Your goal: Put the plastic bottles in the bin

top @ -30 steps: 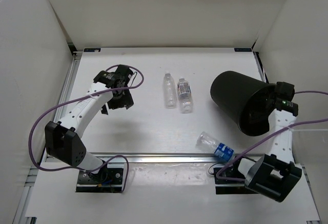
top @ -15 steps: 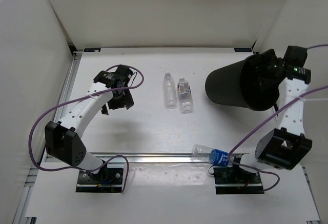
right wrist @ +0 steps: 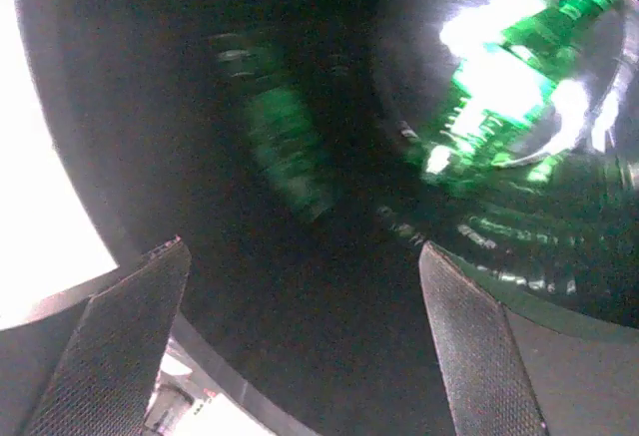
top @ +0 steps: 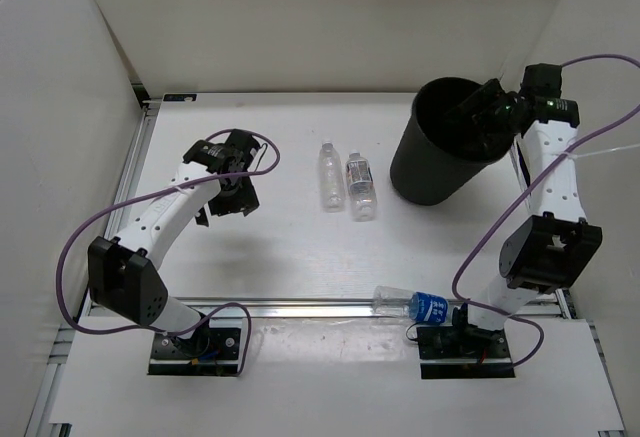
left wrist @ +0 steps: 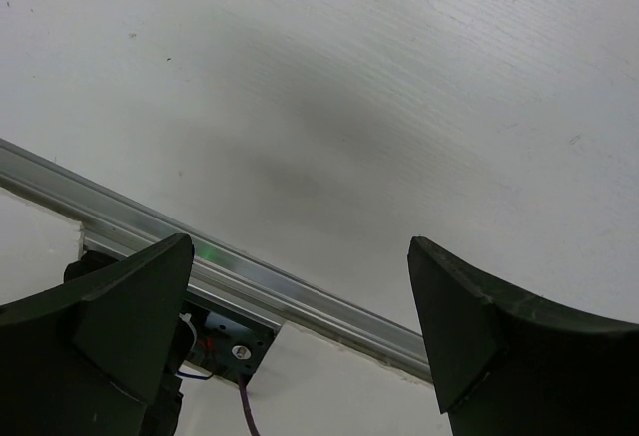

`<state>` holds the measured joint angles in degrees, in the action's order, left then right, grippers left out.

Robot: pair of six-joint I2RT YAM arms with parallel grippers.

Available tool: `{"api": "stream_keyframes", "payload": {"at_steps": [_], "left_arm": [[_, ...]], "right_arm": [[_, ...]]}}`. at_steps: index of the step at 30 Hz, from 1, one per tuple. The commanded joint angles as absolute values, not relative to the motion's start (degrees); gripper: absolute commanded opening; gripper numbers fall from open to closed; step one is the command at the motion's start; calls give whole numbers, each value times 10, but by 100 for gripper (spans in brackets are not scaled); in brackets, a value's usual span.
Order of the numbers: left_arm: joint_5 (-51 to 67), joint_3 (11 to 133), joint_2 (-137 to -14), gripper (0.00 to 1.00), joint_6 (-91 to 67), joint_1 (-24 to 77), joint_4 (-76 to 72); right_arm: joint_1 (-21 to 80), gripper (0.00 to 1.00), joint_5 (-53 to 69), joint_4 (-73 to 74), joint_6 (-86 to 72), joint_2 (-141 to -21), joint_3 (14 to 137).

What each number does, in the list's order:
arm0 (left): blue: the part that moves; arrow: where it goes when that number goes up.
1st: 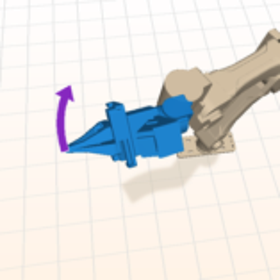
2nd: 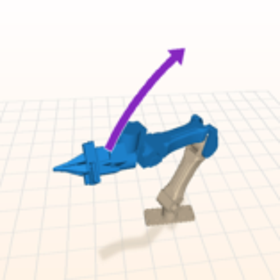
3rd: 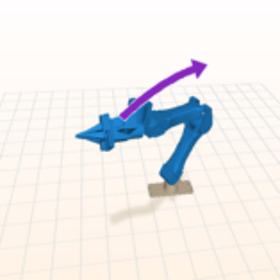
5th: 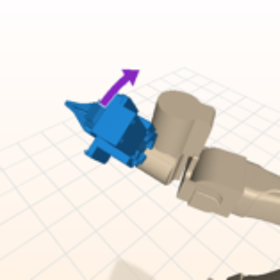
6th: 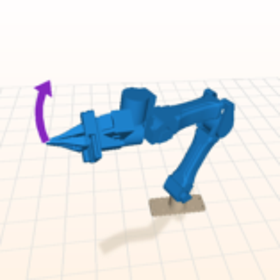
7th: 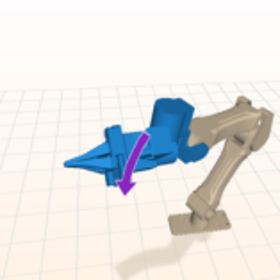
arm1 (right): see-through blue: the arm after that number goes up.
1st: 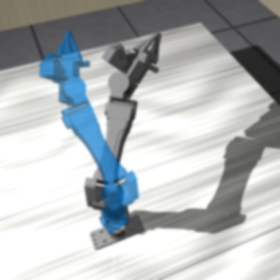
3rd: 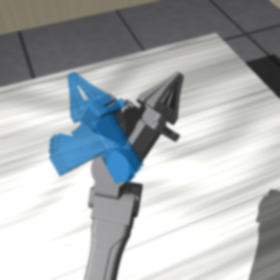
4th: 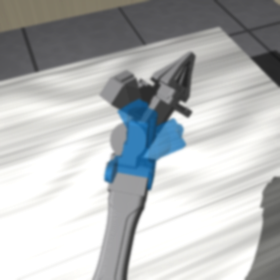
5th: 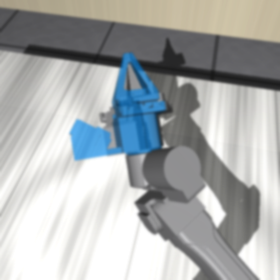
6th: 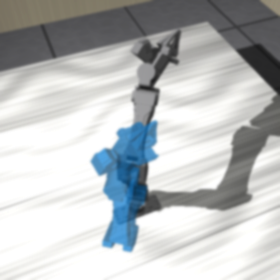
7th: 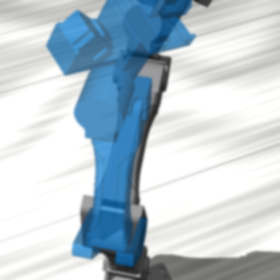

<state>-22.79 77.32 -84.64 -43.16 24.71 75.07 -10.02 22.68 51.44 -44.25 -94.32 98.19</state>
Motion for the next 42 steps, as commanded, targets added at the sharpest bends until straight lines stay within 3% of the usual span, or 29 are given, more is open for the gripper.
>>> {"api": "stream_keyframes", "payload": {"at_steps": [1,7,13,18,23,33,37,42], "left_arm": [[-247,770,-821,100,-436,246,751],[-247,765,-816,100,-431,246,740],[-242,759,-810,100,-431,246,735],[-242,759,-805,100,-443,246,741],[-242,753,-795,100,-443,246,741],[-203,701,-760,100,-443,246,729],[-193,695,-748,100,-448,246,729],[-186,679,-737,100,-448,246,723]], "right_arm": [[-89,100,236,498,-415,-951,1067],[-83,100,229,512,-348,-934,1175],[-34,100,247,542,-213,-845,1183],[118,100,221,597,-73,-738,1087],[291,100,196,602,-44,-628,972],[579,100,56,632,-86,-587,723],[639,100,-74,584,-108,-582,632],[639,100,-128,535,-102,-582,560]]}}
